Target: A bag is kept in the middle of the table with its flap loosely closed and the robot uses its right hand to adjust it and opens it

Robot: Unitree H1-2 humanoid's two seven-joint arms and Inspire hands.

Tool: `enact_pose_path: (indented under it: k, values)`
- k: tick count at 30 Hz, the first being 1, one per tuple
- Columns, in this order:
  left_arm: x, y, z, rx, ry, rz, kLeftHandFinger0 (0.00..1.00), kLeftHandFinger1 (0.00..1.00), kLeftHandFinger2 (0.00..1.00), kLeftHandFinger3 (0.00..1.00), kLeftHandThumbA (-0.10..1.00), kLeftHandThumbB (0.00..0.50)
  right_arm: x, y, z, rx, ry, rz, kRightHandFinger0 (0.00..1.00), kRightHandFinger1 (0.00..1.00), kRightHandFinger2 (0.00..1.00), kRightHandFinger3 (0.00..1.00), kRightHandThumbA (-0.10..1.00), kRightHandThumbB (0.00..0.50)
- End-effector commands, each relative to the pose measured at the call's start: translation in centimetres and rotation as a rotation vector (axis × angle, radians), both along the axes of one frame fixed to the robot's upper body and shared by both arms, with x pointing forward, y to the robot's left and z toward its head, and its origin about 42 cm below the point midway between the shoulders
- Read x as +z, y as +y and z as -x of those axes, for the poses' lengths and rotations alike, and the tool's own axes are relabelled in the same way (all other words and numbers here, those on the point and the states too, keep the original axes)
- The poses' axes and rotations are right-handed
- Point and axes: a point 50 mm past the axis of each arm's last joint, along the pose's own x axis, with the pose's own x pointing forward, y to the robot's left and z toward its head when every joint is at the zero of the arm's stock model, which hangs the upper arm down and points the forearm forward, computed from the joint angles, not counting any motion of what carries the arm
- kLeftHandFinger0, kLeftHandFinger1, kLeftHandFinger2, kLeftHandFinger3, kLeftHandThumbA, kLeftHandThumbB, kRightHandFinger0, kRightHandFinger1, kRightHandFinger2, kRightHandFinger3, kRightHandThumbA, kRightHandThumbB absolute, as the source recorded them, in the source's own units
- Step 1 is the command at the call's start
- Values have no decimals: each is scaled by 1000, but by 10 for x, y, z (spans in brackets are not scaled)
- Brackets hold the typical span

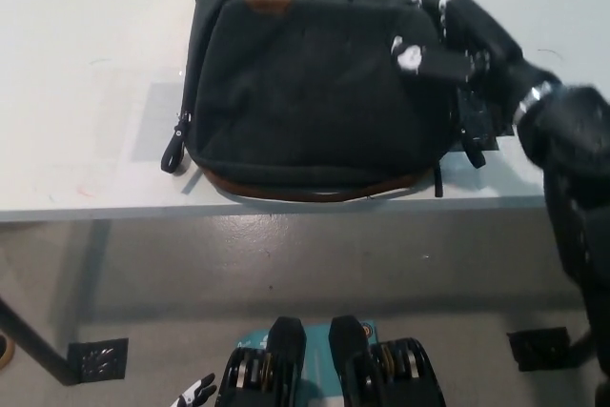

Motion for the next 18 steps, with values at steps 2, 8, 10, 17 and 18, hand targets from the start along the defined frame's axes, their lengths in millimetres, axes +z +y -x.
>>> enact_pose_path:
  k: [2, 8, 10, 17, 18]
  values:
    - [13, 8, -5, -56, -33, -38, 1000, 1000, 1000, 1000, 949, 155, 67, 20, 138, -81, -660, 15, 0, 76, 243, 224, -99, 49]
    - [14, 8, -11, -66, -57, -54, 1000, 1000, 1000, 1000, 965, 152, 57, 21, 187, -47, -776, 92, 0, 61, 369, 358, -75, 71]
    - [14, 8, -11, -65, -50, -50, 1000, 1000, 1000, 1000, 968, 161, 49, 20, 200, -42, -755, 110, 7, 154, 481, 479, 90, 145]
    - [12, 7, -14, -76, -44, -55, 1000, 1000, 1000, 1000, 983, 172, 13, 0, 231, 273, -499, 520, 1000, 1000, 1000, 1000, 911, 394]
    - [17, 9, -20, -77, -54, -68, 1000, 1000, 1000, 1000, 985, 166, 8, 2, 231, 286, -467, 598, 1000, 1000, 1000, 1000, 901, 416]
